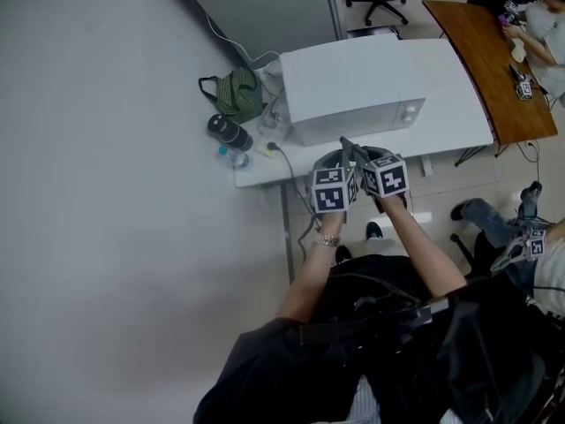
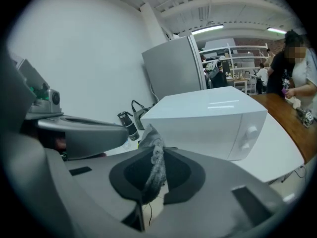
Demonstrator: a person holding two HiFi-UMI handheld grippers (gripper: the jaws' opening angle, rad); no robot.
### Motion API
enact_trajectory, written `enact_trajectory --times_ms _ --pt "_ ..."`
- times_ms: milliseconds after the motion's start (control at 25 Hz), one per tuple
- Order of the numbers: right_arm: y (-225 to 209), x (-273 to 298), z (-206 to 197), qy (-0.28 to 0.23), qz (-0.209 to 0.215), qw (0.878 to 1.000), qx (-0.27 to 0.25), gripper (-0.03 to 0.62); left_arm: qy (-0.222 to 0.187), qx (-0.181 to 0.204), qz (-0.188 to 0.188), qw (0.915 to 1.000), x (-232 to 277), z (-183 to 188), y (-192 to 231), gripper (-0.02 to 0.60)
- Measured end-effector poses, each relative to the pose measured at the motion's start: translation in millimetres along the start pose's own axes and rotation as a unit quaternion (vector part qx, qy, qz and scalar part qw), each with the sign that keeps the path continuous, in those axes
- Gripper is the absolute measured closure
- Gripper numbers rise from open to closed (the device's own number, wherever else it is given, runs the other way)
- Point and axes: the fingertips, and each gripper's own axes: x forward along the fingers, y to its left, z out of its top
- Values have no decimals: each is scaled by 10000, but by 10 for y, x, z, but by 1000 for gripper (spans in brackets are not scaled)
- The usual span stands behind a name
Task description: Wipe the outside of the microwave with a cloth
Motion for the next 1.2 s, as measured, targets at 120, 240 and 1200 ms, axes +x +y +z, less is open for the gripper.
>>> enact_trajectory --times_ms 120,240,1200 --pt "259 -7 -186 290 -141 9994 -86 551 36 -88 157 9998 -168 -126 146 588" --pt "390 -53 -279 427 -337 9984 -157 553 65 -52 179 9998 -287 -227 185 588" --pt "337 -321 -256 -31 -619 9981 69 553 292 -77 -198 9993 -301 -319 -46 588"
